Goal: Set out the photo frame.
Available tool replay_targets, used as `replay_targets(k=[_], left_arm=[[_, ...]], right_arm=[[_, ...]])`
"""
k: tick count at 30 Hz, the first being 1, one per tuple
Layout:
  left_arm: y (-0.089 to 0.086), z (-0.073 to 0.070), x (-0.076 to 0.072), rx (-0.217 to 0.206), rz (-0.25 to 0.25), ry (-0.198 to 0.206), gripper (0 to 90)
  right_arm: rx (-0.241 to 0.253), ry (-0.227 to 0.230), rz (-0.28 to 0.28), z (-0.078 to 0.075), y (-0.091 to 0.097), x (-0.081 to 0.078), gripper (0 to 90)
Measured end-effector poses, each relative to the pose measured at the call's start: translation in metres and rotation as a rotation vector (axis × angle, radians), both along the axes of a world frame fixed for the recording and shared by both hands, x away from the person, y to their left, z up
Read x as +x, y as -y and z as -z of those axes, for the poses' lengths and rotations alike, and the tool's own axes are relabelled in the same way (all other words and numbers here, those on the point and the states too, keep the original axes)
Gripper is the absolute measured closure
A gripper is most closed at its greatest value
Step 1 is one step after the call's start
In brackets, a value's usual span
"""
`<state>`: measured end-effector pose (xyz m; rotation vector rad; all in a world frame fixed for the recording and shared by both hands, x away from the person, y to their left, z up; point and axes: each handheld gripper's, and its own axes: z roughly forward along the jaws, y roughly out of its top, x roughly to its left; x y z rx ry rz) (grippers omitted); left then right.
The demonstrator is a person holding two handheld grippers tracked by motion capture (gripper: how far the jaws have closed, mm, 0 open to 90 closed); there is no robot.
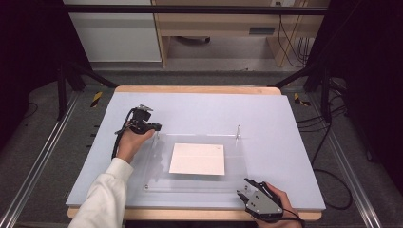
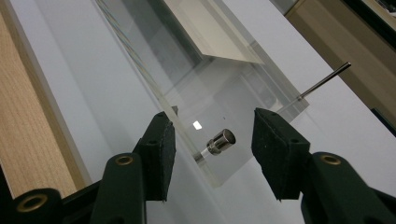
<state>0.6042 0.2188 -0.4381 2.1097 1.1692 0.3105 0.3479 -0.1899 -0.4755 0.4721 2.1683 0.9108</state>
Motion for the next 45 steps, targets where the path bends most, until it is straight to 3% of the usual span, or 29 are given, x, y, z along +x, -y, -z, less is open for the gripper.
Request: replay_targets(k=[9,12,16,19,20,24,30,37,45], left_arm=[[0.000,0.001,-0.002,0.006,-0.011,0.014,82.7],[0.000,0.001,-0.003,0.016,-0.012,0.036,80.6],[-0.005,-0.002,-0.009,0.020,-0.030,0.124,70.3],[-0.011,-0.006,-0.015,-0.007,-0.040,0.167,65.0],[-0.015,-0.009,-0.021,-0.015,-0.044,0.192,63.2],[-0.021,-0.012,-0.029,-0.013,-0.041,0.215,62.0],[-0.025,-0.021,-0.050,-0.051,-0.014,0.270,59.6],[-0.028,-0.036,-0.083,-0.081,0.029,0.354,55.9],[-0.046,-0.044,-0.120,-0.089,0.063,0.411,54.5]], right_arm=[[-0.010,0.015,-0.002,-0.005,-0.001,-0.001,53.2],[-0.011,0.012,-0.003,-0.008,-0.001,0.000,53.8],[-0.007,0.011,-0.003,-0.011,-0.001,0.000,54.5],[-0.004,0.008,-0.002,-0.013,-0.001,0.001,54.8],[-0.004,0.007,-0.004,-0.015,-0.001,0.001,55.0],[0.000,0.004,-0.003,-0.016,-0.001,0.002,55.1],[0.005,0.004,0.000,-0.020,-0.001,0.002,56.1],[0.021,0.008,0.006,-0.027,-0.001,0.004,57.3],[0.047,-0.004,0.011,-0.038,0.000,0.008,58.1]])
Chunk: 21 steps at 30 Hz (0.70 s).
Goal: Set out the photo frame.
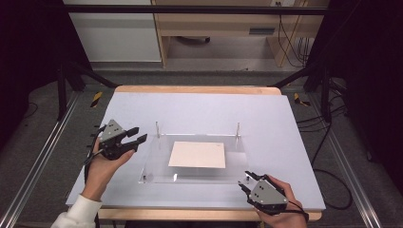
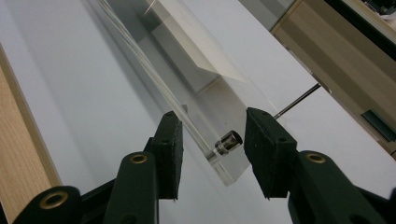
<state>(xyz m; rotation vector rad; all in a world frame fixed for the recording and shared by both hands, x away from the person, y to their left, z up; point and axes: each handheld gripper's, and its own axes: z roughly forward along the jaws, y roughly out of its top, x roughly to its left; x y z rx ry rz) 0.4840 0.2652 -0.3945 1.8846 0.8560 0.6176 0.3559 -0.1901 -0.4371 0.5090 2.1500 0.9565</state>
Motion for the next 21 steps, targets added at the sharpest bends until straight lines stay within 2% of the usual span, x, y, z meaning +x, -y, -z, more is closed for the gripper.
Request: replay_targets(k=[2,3,7,12,13,17,21], left_arm=[[-0.007,-0.005,-0.011,-0.004,0.012,0.015,54.1],[-0.007,-0.005,-0.011,-0.004,0.012,0.015,54.0],[-0.007,-0.015,-0.029,0.003,0.042,0.040,53.5],[0.005,-0.027,-0.052,0.028,0.119,0.079,52.6],[0.008,-0.032,-0.059,0.025,0.149,0.090,51.6],[0.010,-0.039,-0.063,0.003,0.177,0.094,50.6],[0.015,-0.048,-0.065,0.016,0.196,0.098,50.6]], right_arm=[[0.001,-0.006,0.001,-0.003,0.000,0.001,58.5],[0.001,-0.006,0.001,-0.003,0.000,0.001,58.5],[0.000,-0.016,0.003,-0.010,0.000,0.004,59.3],[0.010,-0.020,0.010,-0.017,-0.001,0.007,60.2],[0.010,-0.026,0.010,-0.021,-0.001,0.009,60.5],[0.010,-0.034,0.008,-0.026,0.000,0.012,61.1],[0.017,-0.047,0.013,-0.035,0.000,0.016,61.8]])
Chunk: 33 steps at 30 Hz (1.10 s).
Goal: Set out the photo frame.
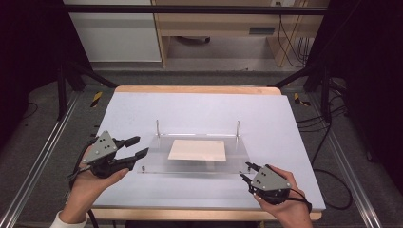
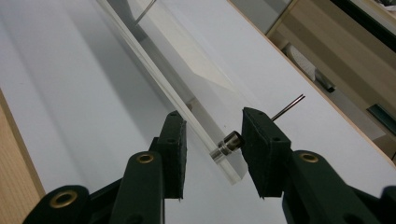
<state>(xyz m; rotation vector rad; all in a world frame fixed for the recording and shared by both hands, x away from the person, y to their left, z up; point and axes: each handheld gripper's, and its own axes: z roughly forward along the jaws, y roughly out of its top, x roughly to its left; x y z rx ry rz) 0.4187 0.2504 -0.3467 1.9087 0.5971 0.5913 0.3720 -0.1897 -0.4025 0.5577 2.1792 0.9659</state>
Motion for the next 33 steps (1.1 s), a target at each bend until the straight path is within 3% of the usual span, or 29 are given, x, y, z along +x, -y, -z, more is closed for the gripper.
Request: replay_targets(k=[6,17,23,28,33], left_arm=[[0.013,-0.011,-0.005,0.044,0.048,0.007,49.6],[0.029,-0.025,-0.011,0.087,0.113,0.020,45.8],[0.038,-0.022,-0.014,0.172,0.181,0.035,44.7],[0.043,-0.016,-0.017,0.254,0.204,0.059,45.0],[0.043,-0.011,-0.018,0.304,0.219,0.064,46.5]], right_arm=[[0.002,-0.019,0.002,-0.007,0.000,0.004,62.2],[0.007,-0.052,0.004,-0.018,0.000,0.012,62.3],[0.009,-0.059,0.005,-0.021,0.000,0.014,62.3],[0.014,-0.067,0.008,-0.023,0.000,0.015,62.3],[0.015,-0.081,0.008,-0.027,0.000,0.018,62.2]])
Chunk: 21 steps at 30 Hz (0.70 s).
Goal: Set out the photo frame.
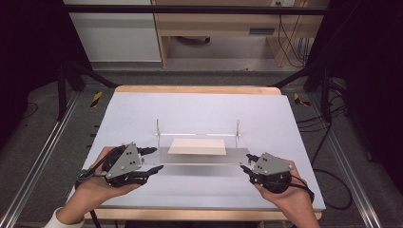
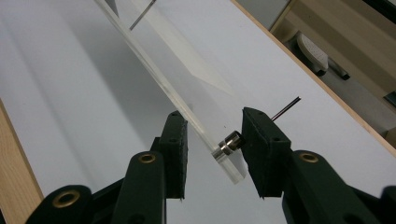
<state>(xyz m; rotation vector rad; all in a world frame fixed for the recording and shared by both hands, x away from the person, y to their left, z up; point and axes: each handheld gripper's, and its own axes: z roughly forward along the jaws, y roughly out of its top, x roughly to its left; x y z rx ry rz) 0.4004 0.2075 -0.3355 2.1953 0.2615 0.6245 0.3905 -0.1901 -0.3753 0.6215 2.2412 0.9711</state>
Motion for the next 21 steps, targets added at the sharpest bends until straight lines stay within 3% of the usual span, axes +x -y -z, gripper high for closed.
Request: replay_targets(k=[9,21], left_arm=[[0.000,0.015,0.003,0.048,0.002,-0.009,49.4],[0.003,0.021,0.007,0.108,-0.003,0.017,54.4]], right_arm=[[-0.001,-0.013,0.001,-0.003,0.000,0.003,62.2],[0.000,-0.018,0.002,-0.005,0.000,0.004,62.2]])
